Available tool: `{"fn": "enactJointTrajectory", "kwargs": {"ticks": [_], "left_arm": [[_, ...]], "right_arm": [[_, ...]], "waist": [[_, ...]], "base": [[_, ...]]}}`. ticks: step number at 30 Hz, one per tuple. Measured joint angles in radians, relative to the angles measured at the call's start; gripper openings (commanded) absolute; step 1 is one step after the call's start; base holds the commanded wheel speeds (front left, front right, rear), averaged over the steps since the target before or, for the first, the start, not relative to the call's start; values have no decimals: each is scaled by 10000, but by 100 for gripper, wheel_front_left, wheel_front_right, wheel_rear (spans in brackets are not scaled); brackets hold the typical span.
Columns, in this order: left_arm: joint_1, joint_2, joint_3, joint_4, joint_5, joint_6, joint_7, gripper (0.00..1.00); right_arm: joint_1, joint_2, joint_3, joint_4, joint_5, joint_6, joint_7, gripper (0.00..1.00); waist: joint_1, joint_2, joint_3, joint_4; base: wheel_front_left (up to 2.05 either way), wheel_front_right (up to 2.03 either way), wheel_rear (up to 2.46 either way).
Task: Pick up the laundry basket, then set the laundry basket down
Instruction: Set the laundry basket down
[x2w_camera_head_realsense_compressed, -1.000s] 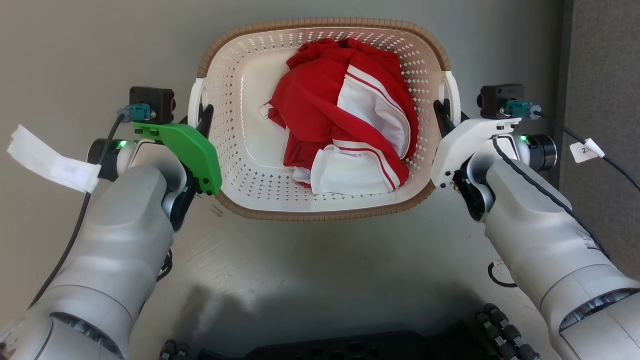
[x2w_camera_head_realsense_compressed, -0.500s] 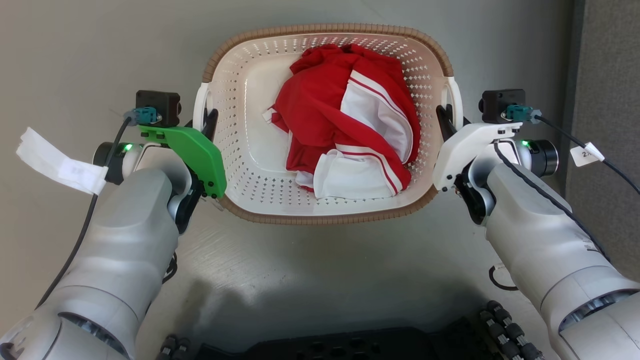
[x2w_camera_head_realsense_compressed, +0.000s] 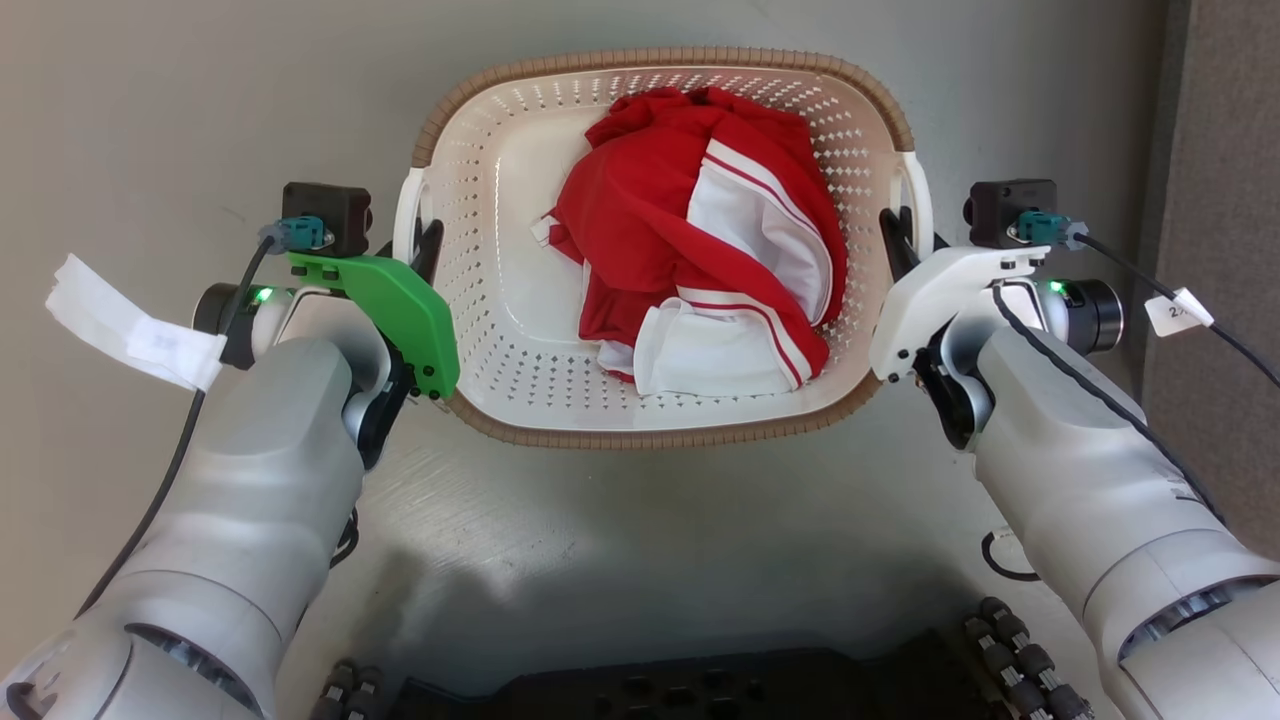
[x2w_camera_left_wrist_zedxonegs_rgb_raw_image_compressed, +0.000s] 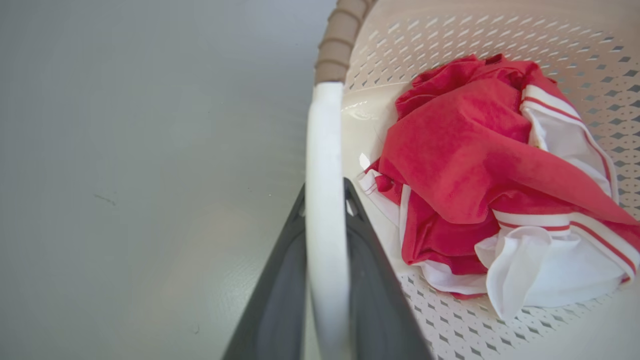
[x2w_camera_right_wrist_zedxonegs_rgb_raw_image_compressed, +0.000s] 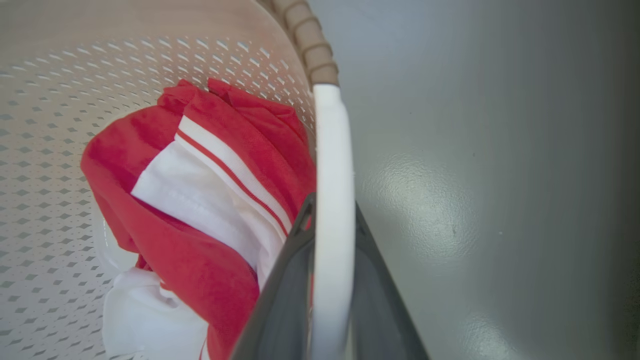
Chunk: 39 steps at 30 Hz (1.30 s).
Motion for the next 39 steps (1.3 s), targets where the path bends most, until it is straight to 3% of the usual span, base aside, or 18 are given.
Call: {"fn": "enactJointTrajectory", "kwargs": {"ticks": [18,19,20,21,25,39], "left_arm": [[-62,50,-384,-219,-59,2,94,0],[-63,75,-418,-253,-46,0,82,0],[-63,81,-435,-376,-48,2,48,46],[-63,111,-537,-468,-46,2,127,98],[-55,174,-679,-694,-61,0,161,100],[236,299,-619,-702,-539,0,-123,100]], "right_arm": [[-68,-27,0,59,10,98,-242,0],[-72,-27,0,61,10,119,-240,40],[-80,-29,-2,92,15,176,-211,100],[-88,-58,-19,125,31,176,-153,100],[-88,-355,-44,205,33,236,-151,100],[119,-339,-128,29,115,445,-153,100]], "waist": [[0,0,94,45],[0,0,89,44],[0,0,84,46],[0,0,79,45],[0,0,48,49],[0,0,-640,123]], "base": [[0,0,0],[0,0,0],[0,0,0],[0,0,0],[0,0,0],[0,0,0]]}}
